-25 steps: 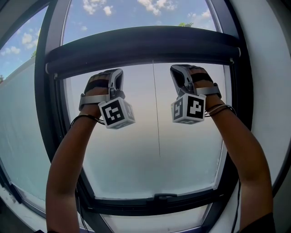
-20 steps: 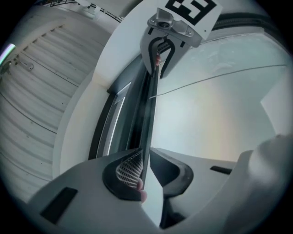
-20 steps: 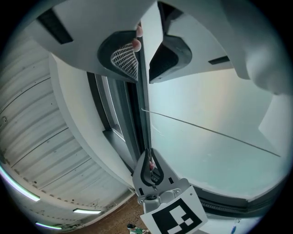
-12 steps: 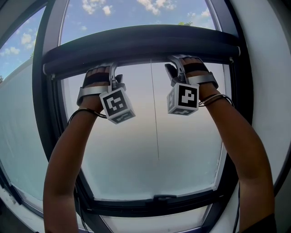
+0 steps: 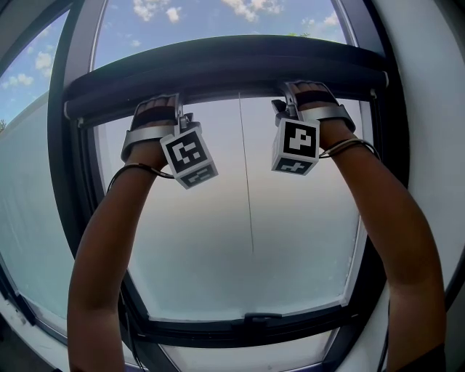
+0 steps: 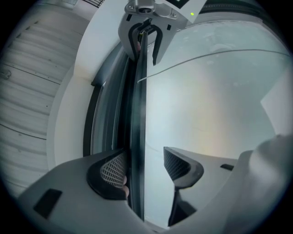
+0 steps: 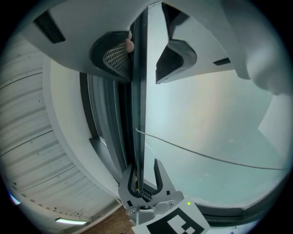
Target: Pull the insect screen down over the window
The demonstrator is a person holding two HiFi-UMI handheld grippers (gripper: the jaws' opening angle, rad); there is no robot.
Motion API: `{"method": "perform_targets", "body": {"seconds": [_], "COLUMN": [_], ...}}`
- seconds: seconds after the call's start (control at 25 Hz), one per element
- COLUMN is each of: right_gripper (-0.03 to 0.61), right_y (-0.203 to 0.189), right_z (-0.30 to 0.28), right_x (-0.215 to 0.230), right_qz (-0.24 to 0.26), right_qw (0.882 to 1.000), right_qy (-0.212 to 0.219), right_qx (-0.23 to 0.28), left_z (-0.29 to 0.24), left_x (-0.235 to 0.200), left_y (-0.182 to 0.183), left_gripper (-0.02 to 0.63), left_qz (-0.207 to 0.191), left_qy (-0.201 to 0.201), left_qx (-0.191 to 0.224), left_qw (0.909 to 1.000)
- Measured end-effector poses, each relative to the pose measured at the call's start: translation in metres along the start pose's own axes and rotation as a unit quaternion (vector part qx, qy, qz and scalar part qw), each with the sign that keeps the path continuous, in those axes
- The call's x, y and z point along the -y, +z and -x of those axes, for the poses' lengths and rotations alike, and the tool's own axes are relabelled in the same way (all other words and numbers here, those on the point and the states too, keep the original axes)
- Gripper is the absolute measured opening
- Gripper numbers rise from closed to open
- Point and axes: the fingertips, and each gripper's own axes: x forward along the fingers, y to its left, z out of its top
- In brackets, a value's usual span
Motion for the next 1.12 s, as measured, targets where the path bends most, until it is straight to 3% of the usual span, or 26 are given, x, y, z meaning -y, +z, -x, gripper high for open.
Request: {"method": "perform_targets", "body": {"seconds": [0.28,0.48,0.68,1.12], "right_gripper": [0.149,0.149,0.150,0.149], "right_y": [0.001,0.000,0.001,0.003], "right_z": [-0.001,0.002,0.002,0.019], "right_x": [-0.002,-0.004,-0.006,-0.020], "right_qz": [-0.021,-0.014,-0.001,0.000], "right_qw": [1.000,0.999,0.997,0.991], "right_qy": [0.007,0.046,0.070,0.132], "right_qx": [-0.004,-0.008,-0.024,-0.032], "left_z": [0.000,0.000,0.004,0.022], "left_x": [0.008,0.010,0.011,0.027], "left_y": [0.001,0.000,-0.001,0.000], "left_gripper": [0.245,0.245,0.245,0.245], "left_qz": [0.009,-0.005,0.019,-0.011], "left_qy": [-0.038,-0.076,-0.113,-0.170], "left_qx": [0.000,-0.002,0.003,-0.003], "left_qw": [0.9992,0.9971,0.9934,0.9853]}}
